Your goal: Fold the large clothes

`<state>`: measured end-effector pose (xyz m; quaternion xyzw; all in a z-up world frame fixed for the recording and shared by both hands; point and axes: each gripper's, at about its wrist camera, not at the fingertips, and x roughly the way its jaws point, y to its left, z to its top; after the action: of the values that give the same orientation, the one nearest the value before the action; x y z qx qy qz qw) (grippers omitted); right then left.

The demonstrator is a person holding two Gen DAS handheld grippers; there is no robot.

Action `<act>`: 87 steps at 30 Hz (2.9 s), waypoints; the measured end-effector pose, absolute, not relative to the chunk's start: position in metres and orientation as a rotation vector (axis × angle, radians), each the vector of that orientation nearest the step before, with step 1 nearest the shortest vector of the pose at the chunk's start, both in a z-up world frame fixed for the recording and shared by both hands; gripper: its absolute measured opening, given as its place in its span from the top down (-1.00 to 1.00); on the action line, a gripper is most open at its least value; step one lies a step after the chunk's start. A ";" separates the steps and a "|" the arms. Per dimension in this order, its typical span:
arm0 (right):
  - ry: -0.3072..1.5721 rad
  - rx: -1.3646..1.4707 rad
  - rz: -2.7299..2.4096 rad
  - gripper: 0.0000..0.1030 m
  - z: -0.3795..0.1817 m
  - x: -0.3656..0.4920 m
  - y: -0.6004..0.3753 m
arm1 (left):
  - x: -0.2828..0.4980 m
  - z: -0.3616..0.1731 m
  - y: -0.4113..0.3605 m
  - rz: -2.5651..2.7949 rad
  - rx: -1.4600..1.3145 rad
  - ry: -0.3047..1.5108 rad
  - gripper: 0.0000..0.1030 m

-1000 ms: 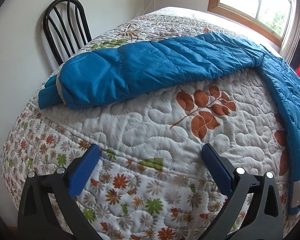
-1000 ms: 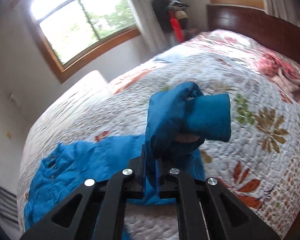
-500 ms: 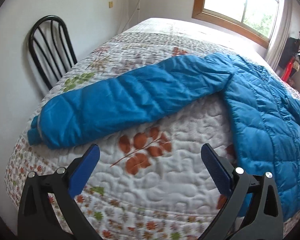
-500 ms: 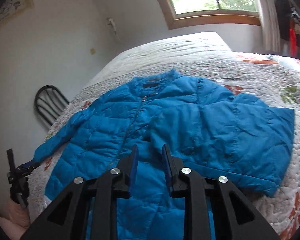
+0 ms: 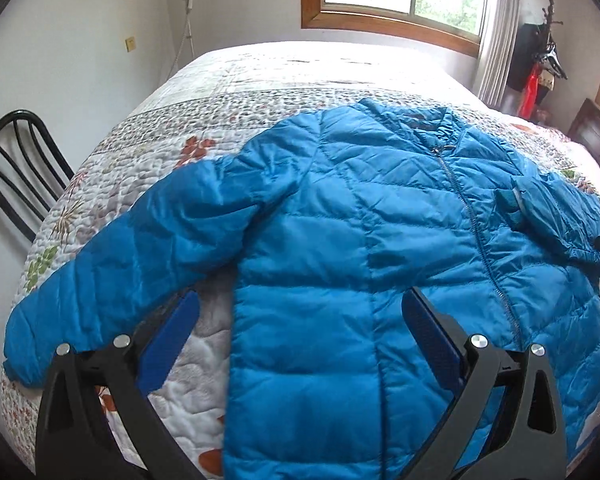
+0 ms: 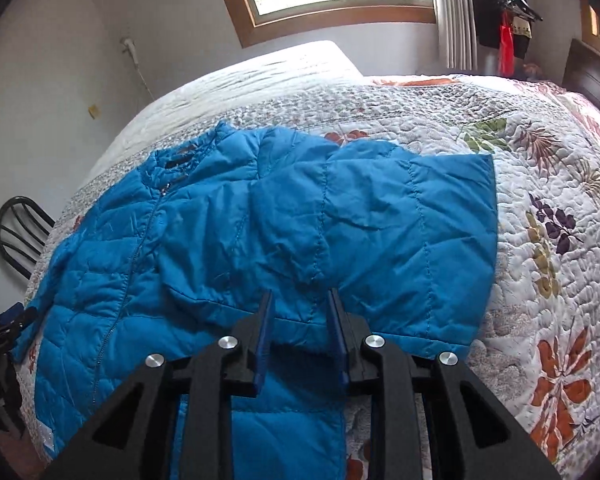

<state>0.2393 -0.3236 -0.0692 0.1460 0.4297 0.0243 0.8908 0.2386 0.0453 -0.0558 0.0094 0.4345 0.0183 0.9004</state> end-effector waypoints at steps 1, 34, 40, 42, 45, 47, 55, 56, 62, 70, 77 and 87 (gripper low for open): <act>0.893 0.308 0.030 0.47 -0.068 0.241 -0.327 | 0.243 -0.055 0.037 0.030 0.027 0.899 -0.94; 0.982 0.285 0.023 0.40 -0.103 0.264 -0.327 | 0.344 -0.091 -0.185 -0.384 0.104 0.975 0.07; 0.975 0.256 0.012 0.34 -0.101 0.262 -0.321 | 0.344 -0.083 -0.167 -0.372 0.027 0.957 0.99; 0.970 0.263 0.011 0.33 -0.100 0.261 -0.321 | 0.345 -0.084 -0.163 -0.389 0.014 0.971 0.99; 0.963 0.257 0.008 0.32 -0.096 0.259 -0.320 | 0.341 -0.086 -0.168 -0.392 0.032 0.995 0.52; 0.962 0.253 0.006 0.32 -0.095 0.259 -0.319 | 0.343 -0.089 -0.173 -0.402 0.032 1.022 -0.48; 0.949 0.216 -0.010 0.30 -0.092 0.256 -0.315 | 0.348 -0.102 -0.202 -0.440 0.040 1.055 0.14; 0.944 0.209 -0.008 0.30 -0.091 0.255 -0.314 | 0.348 -0.100 -0.201 -0.448 0.027 1.053 0.28; 0.918 0.250 0.072 0.32 -0.086 0.250 -0.313 | 0.343 -0.081 -0.166 -0.433 -0.056 1.004 0.69; 0.879 0.361 0.129 0.32 -0.080 0.256 -0.324 | 0.338 -0.064 -0.062 -0.273 -0.104 0.930 0.71; 0.943 0.300 0.162 0.35 -0.099 0.277 -0.291 | 0.338 -0.083 -0.009 -0.213 -0.139 0.962 0.70; 0.945 0.151 0.122 0.31 -0.097 0.277 -0.267 | 0.339 -0.100 -0.008 -0.177 -0.083 0.940 0.64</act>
<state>0.2766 -0.2667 -0.0974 0.0725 0.4544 0.0585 0.8859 0.3387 -0.0077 -0.1005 -0.0399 0.4522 -0.0851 0.8870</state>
